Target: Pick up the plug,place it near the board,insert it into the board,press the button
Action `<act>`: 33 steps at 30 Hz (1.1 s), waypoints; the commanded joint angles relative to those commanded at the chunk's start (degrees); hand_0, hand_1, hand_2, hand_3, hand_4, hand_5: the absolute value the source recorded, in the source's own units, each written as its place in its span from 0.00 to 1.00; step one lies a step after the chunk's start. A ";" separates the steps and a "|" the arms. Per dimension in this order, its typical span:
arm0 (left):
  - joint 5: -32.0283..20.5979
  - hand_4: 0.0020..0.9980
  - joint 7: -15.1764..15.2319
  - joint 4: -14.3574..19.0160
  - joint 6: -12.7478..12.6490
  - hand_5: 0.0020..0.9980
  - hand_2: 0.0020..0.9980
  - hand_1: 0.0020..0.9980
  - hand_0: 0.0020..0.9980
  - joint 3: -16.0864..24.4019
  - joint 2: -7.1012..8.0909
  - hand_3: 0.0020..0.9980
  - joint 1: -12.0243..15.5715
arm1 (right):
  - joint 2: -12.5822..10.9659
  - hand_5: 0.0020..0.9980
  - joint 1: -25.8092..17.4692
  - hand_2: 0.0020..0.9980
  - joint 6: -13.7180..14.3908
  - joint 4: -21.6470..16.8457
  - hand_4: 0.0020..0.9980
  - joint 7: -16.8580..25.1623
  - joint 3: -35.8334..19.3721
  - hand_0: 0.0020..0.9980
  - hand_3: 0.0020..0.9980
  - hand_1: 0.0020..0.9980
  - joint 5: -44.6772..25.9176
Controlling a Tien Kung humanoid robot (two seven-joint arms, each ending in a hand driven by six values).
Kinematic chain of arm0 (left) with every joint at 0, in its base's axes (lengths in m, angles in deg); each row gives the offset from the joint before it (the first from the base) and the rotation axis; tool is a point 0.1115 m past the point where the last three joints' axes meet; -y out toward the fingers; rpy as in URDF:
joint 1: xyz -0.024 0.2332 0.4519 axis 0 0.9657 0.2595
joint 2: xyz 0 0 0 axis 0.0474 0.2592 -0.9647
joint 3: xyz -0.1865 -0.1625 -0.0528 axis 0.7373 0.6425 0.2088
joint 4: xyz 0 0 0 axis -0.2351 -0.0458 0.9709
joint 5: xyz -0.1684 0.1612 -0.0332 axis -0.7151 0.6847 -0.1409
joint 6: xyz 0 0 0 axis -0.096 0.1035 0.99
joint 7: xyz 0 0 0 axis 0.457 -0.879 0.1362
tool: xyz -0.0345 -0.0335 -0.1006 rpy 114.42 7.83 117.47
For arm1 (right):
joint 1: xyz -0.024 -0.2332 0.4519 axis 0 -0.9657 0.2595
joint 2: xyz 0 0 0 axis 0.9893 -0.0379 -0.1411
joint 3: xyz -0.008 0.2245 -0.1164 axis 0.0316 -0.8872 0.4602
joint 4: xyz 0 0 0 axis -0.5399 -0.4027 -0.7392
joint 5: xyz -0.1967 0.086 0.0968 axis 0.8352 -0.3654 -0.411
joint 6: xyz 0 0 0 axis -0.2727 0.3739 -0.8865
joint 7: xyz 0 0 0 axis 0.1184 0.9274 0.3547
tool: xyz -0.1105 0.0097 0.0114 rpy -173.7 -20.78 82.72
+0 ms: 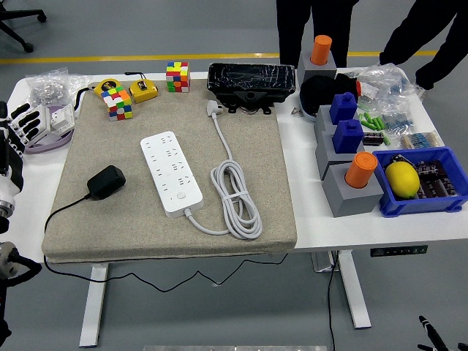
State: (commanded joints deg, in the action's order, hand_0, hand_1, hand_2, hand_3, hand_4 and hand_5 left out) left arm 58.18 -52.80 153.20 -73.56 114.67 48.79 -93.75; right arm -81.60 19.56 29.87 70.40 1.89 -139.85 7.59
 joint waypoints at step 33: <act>14.62 1.00 -5.06 3.99 -3.33 0.82 0.72 0.74 0.75 -2.21 -2.59 0.75 2.85 | -0.23 1.00 -3.08 0.76 -1.24 0.00 1.00 1.54 -8.95 0.81 0.77 0.76 9.67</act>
State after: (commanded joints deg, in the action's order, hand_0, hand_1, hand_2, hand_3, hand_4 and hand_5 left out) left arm 72.80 -57.86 157.19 -76.90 112.45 46.19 -90.90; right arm -81.83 16.48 28.64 70.40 3.43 -148.81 17.26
